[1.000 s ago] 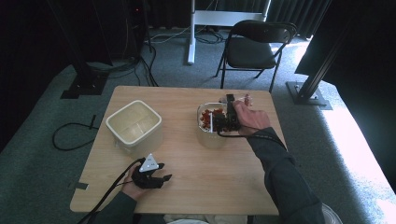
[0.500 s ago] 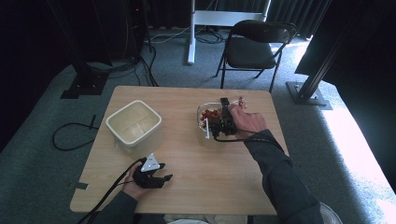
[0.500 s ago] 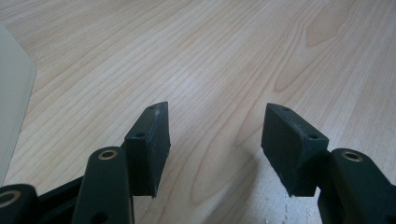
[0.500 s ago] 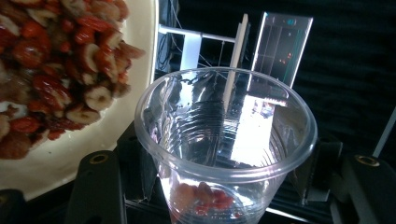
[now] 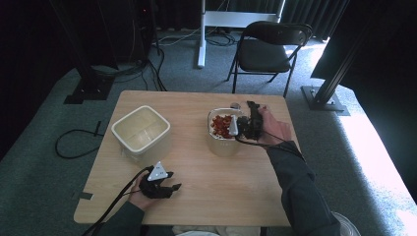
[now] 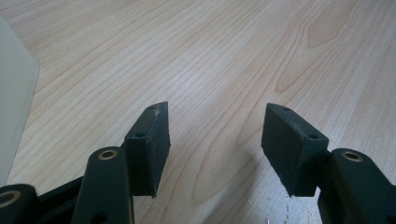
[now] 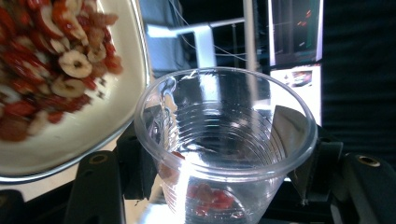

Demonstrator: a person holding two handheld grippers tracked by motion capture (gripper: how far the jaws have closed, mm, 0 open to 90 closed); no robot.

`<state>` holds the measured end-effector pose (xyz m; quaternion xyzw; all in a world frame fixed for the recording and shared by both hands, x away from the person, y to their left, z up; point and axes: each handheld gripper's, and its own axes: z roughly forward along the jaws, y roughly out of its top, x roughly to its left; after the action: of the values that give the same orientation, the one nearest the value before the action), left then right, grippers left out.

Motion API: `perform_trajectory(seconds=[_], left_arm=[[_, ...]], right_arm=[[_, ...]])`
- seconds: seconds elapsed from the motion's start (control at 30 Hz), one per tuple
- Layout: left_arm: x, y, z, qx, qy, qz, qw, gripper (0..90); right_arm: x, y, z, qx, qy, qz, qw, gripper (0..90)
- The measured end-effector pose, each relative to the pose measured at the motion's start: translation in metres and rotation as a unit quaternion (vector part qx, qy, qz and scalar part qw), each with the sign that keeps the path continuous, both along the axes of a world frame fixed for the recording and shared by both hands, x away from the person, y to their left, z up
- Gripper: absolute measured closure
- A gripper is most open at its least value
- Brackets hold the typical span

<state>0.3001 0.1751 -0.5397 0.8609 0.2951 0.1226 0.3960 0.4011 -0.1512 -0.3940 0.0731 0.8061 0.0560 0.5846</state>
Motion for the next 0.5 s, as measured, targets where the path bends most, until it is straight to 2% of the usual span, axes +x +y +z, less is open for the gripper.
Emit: perform_trajectory(seconds=[0.03,0.07,0.1,0.2,0.23,0.27,0.3,0.33,0.43,0.47,0.5], left_arm=[[0.000,0.000,0.000,0.003,-0.001,-0.003,1.0000,42.6],[-0.001,0.000,0.000,0.003,-0.001,-0.003,1.0000,42.6],[-0.001,0.000,0.000,0.003,-0.001,-0.002,1.0000,42.6],[0.000,0.001,0.000,0.000,0.000,0.000,1.0000,42.6],[0.000,0.000,0.000,0.002,0.000,-0.001,1.0000,42.6],[0.000,0.000,0.000,0.003,0.000,-0.002,1.0000,42.6],[0.000,0.000,0.000,0.004,0.000,-0.003,1.0000,42.6],[0.000,0.000,0.000,0.005,-0.001,-0.003,1.0000,42.5],[0.000,0.001,0.000,0.002,-0.001,-0.002,1.0000,42.5],[0.000,0.001,0.000,0.003,-0.001,-0.002,1.0000,42.6],[0.000,0.001,0.000,0.004,-0.001,-0.002,1.0000,42.6]], right_arm=[[-0.001,-0.005,0.002,0.031,0.010,-0.003,0.9995,35.3],[-0.002,-0.012,0.005,0.067,0.020,-0.006,0.9975,35.2],[-0.003,-0.016,0.007,0.086,0.027,-0.007,0.9959,35.2],[-0.005,-0.032,0.011,0.160,0.050,-0.008,0.9858,35.2],[-0.007,-0.038,0.011,0.189,0.057,-0.010,0.9803,35.2],[-0.007,-0.041,0.012,0.202,0.061,-0.010,0.9774,35.2],[-0.009,-0.046,0.012,0.224,0.068,-0.010,0.9722,35.1],[-0.010,-0.050,0.012,0.236,0.072,-0.009,0.9690,35.1],[-0.015,-0.060,0.013,0.288,0.088,-0.003,0.9536,35.1],[-0.017,-0.064,0.013,0.309,0.096,0.001,0.9462,35.1],[-0.019,-0.066,0.013,0.321,0.101,0.003,0.9416,35.1]])
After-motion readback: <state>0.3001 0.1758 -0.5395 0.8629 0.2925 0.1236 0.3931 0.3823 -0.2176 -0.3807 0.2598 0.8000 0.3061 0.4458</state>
